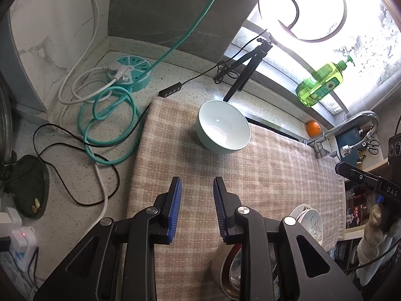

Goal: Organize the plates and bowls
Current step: 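Move both grippers toward the rim of the pale teal bowl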

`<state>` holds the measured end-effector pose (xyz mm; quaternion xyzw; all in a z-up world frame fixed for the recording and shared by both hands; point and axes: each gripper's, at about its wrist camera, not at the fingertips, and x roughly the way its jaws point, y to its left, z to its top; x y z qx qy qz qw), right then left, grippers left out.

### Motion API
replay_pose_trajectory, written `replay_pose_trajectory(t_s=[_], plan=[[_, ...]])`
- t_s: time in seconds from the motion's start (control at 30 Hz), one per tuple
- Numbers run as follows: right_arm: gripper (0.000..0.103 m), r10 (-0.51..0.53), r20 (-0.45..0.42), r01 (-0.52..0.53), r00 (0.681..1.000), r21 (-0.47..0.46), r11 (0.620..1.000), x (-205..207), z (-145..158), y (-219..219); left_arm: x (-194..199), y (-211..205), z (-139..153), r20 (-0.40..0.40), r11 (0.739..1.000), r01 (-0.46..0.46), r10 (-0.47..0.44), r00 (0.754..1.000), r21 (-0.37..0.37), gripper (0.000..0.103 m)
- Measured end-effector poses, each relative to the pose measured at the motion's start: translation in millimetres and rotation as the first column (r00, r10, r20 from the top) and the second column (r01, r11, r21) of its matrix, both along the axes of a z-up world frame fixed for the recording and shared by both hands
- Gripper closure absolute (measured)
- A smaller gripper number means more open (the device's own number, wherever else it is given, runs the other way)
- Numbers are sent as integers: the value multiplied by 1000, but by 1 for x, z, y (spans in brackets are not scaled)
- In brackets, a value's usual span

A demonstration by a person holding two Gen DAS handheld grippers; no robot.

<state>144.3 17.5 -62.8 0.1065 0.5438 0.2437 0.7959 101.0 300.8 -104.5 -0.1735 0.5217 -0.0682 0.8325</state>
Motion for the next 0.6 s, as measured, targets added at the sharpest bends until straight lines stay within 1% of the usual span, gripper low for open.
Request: replay_pose_trajectory(t_s=[0.1, 0.23, 0.37, 0.47, 0.6], plan=[[84, -1, -14, 1, 1000, 8, 1000, 12, -1, 2, 10, 0, 2, -2, 1000, 4, -4, 1000, -3, 79], [84, -3, -34, 3, 999, 17, 1000, 27, -2, 6, 24, -3, 2, -24, 1000, 23, -24, 999, -13, 79], [84, 0, -56, 2, 998, 44, 999, 44, -4, 9, 39, 0, 0, -52, 999, 9, -11, 999, -44, 79], [84, 3, -82, 2, 997, 58, 998, 58, -12, 12, 50, -3, 0, -55, 1000, 10, -11, 998, -27, 79], [84, 13, -136, -2, 991, 84, 996, 80, -32, 17, 65, -3, -8, -88, 999, -18, 14, 996, -46, 79]])
